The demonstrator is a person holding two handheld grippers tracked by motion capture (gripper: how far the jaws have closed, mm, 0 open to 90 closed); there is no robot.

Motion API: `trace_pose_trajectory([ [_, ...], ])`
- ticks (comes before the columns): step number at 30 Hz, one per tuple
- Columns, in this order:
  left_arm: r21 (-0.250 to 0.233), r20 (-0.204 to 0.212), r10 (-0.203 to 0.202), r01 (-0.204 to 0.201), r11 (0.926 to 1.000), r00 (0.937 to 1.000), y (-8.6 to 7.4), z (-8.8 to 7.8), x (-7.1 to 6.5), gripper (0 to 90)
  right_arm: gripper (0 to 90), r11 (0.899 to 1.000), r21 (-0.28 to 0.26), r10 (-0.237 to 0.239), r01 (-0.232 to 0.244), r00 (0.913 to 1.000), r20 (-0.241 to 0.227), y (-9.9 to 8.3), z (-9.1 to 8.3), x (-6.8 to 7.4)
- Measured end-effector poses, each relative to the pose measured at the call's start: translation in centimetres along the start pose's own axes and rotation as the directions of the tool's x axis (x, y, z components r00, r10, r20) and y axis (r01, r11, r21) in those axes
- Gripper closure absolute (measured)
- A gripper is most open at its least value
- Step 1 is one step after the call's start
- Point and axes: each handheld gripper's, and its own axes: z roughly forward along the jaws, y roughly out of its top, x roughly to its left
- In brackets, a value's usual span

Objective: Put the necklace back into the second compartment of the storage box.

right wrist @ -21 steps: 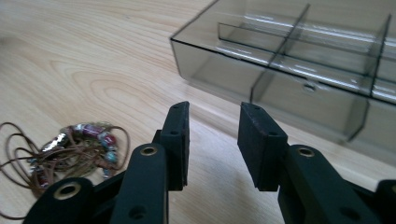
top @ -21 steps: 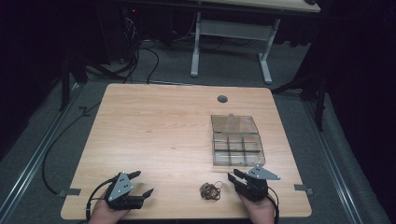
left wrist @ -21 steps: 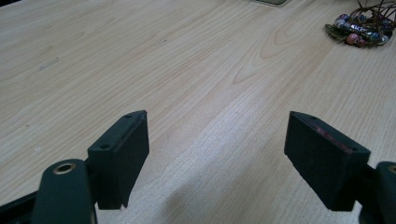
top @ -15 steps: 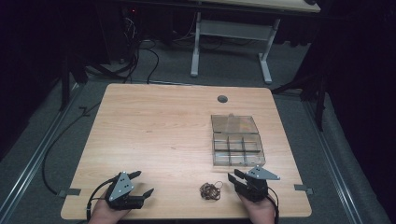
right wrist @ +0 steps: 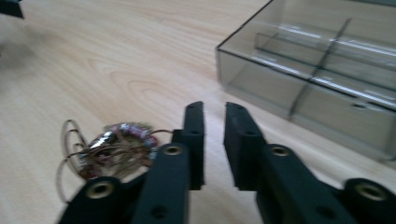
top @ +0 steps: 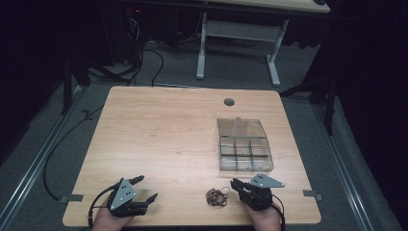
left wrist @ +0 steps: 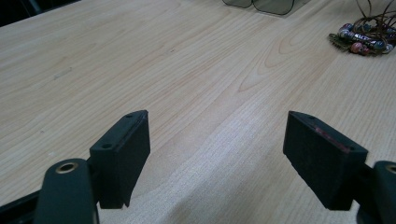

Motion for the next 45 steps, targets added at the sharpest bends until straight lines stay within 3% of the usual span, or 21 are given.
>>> trace_pose_trajectory([
  [2, -0.005, -0.001, 0.003, -0.003, 1.0000, 1.0000, 0.0, 0.0, 0.0, 23.7, 90.0, 1.000, 0.018, -0.026, 0.026, 0.9995, -0.016, 0.1, 0.2, 0.6],
  [6, -0.006, -0.002, 0.013, -0.013, 0.9999, 0.9999, 0.0, 0.0, -0.1, 24.1, 90.0, 0.996, 0.058, -0.067, 0.072, 0.9936, -0.091, 0.4, 1.3, 2.1],
  [7, -0.006, -0.002, 0.013, -0.013, 0.9999, 0.9999, 0.0, 0.0, -0.1, 24.1, 90.0, 0.996, 0.058, -0.067, 0.072, 0.9936, -0.091, 0.4, 1.3, 2.1],
  [8, -0.014, -0.004, 0.016, -0.016, 0.9998, 0.9999, 0.0, 0.0, -0.2, 24.1, 90.0, 0.993, 0.075, -0.084, 0.093, 0.9891, -0.121, 0.5, 1.9, 2.9],
  [11, -0.013, -0.005, 0.014, -0.014, 0.9998, 0.9999, 0.0, 0.0, -0.2, 24.2, 90.0, 0.988, 0.099, -0.107, 0.121, 0.9850, -0.135, 0.6, 2.6, 3.6],
  [12, -0.013, -0.006, 0.015, -0.015, 0.9998, 0.9999, 0.0, 0.0, -0.2, 24.2, 90.0, 0.982, 0.130, -0.121, 0.140, 0.9826, -0.141, 0.6, 3.2, 4.1],
  [16, -0.016, -0.008, 0.017, -0.017, 0.9997, 0.9998, 0.0, -0.1, -0.2, 24.3, 90.0, 0.974, 0.164, -0.133, 0.154, 0.9826, -0.130, 0.4, 3.7, 4.5],
  [35, -0.015, -0.001, 0.017, -0.017, 0.9997, 0.9999, 0.0, -0.1, -0.2, 24.4, 90.0, 0.984, 0.159, -0.081, 0.086, 0.9960, -0.037, -0.5, 2.1, 2.5],
  [45, -0.010, -0.001, 0.010, -0.010, 0.9999, 0.9999, 0.0, 0.0, -0.1, 24.4, 90.0, 0.989, 0.146, 0.004, -0.010, 0.9990, 0.044, -1.3, 0.4, -0.1],
])
